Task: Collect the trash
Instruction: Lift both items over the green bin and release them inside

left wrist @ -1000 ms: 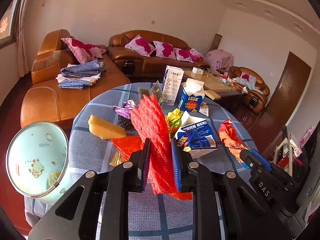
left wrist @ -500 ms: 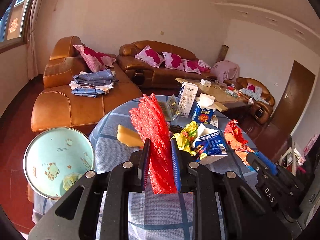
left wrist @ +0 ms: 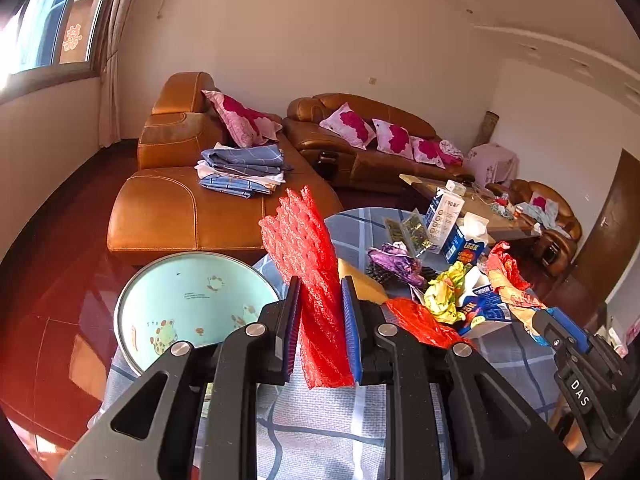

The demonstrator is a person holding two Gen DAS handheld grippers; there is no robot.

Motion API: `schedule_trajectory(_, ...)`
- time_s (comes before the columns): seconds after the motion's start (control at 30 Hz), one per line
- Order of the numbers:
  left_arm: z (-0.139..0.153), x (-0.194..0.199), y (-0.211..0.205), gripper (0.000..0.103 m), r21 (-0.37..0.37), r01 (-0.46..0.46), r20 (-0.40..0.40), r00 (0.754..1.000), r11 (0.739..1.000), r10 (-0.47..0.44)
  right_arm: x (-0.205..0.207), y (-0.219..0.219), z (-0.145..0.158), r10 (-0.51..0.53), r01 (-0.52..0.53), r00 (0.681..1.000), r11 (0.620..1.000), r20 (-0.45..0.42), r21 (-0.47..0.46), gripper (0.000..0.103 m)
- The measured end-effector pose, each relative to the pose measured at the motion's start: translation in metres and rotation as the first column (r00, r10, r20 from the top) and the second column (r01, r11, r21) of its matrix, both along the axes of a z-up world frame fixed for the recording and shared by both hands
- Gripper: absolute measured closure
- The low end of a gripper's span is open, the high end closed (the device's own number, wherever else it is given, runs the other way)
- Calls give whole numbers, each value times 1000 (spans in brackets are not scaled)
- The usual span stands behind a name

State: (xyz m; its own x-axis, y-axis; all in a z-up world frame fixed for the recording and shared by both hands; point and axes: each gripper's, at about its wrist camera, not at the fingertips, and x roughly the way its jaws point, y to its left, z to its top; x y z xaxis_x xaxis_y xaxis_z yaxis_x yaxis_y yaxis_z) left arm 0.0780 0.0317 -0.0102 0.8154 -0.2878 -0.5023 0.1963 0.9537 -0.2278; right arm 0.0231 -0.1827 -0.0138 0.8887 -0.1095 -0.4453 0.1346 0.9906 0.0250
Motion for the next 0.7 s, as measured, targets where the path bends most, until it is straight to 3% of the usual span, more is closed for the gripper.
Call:
schedule_trajectory(0.37, -19, 24, 54, 83, -7, -121, -53, 991, 993, 120, 37, 65, -3, 154, -154, 988, 987, -13, -39, 80)
schedule_trajectory(0.7, -40, 49, 83, 83, 28, -179, -95, 979, 983, 181, 70, 121, -15, 301, -302, 953, 953, -45, -26, 80)
